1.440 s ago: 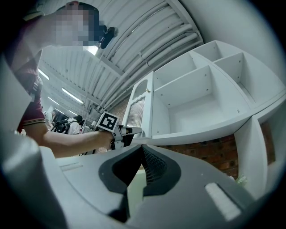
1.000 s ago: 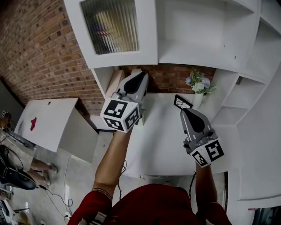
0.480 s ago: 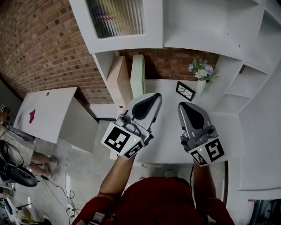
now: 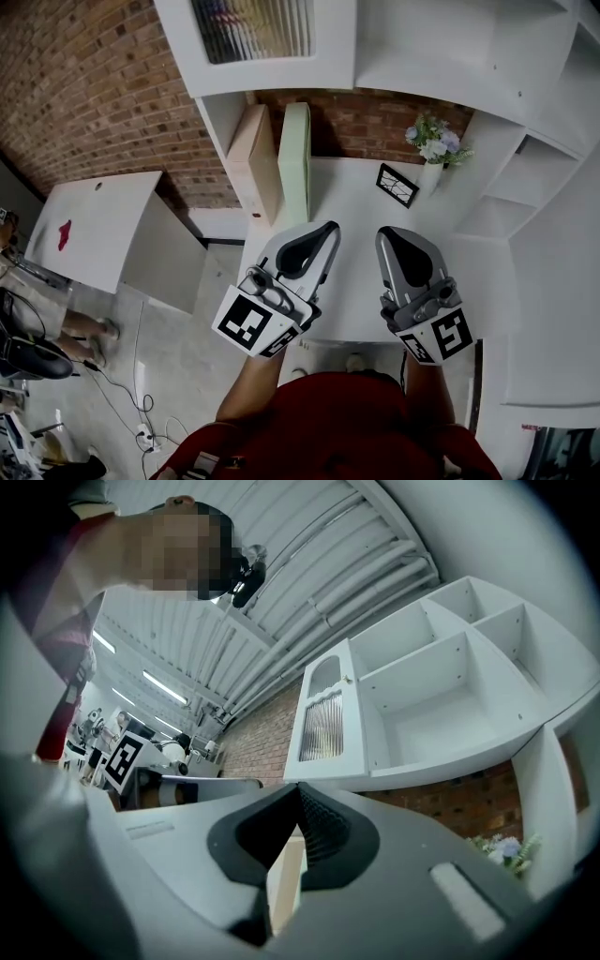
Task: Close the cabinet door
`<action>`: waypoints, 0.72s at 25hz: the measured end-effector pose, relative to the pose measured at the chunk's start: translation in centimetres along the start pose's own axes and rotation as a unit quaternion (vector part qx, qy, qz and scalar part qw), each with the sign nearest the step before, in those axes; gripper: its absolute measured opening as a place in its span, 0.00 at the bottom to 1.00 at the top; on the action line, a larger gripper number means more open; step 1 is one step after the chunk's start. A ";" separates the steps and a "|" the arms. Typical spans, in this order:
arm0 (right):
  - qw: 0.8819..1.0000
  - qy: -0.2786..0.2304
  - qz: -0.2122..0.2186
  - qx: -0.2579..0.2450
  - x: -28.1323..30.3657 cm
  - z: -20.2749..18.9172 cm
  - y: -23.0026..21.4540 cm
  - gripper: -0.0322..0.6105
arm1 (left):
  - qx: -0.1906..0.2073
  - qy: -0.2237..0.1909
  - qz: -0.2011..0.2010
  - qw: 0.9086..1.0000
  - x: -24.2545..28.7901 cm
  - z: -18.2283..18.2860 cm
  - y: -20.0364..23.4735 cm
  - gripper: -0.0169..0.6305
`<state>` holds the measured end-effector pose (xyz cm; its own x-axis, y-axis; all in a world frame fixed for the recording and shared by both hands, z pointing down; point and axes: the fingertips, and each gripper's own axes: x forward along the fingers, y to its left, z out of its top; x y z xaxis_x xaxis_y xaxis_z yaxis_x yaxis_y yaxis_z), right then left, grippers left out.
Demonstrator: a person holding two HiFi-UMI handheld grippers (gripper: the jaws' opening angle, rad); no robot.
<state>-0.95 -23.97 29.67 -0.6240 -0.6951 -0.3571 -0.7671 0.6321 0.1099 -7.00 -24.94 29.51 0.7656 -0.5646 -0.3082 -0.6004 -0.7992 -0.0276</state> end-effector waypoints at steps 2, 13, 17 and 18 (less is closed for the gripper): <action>1.000 0.006 0.001 -0.002 0.0 -0.3 0.1 0.07 | 0.002 0.006 0.005 1.000 -0.1 -0.3 0.2 0.03; 1.000 0.011 0.007 -0.001 0.0 -1.8 -0.5 0.07 | 0.028 0.002 0.021 0.999 0.3 -0.4 1.0 0.03; 1.000 0.011 0.008 -0.001 -0.1 -1.7 -0.7 0.07 | 0.031 0.002 0.019 0.999 0.4 -0.2 0.9 0.03; 1.000 0.011 0.009 -0.001 -0.2 -1.6 -0.7 0.07 | 0.031 0.002 0.018 0.999 0.4 -0.1 0.8 0.03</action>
<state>-0.52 -24.87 31.13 -0.6405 -0.6912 -0.3345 -0.7561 0.6439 0.1173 -7.12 -25.87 29.49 0.7442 -0.5939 -0.3057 -0.6407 -0.7641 -0.0753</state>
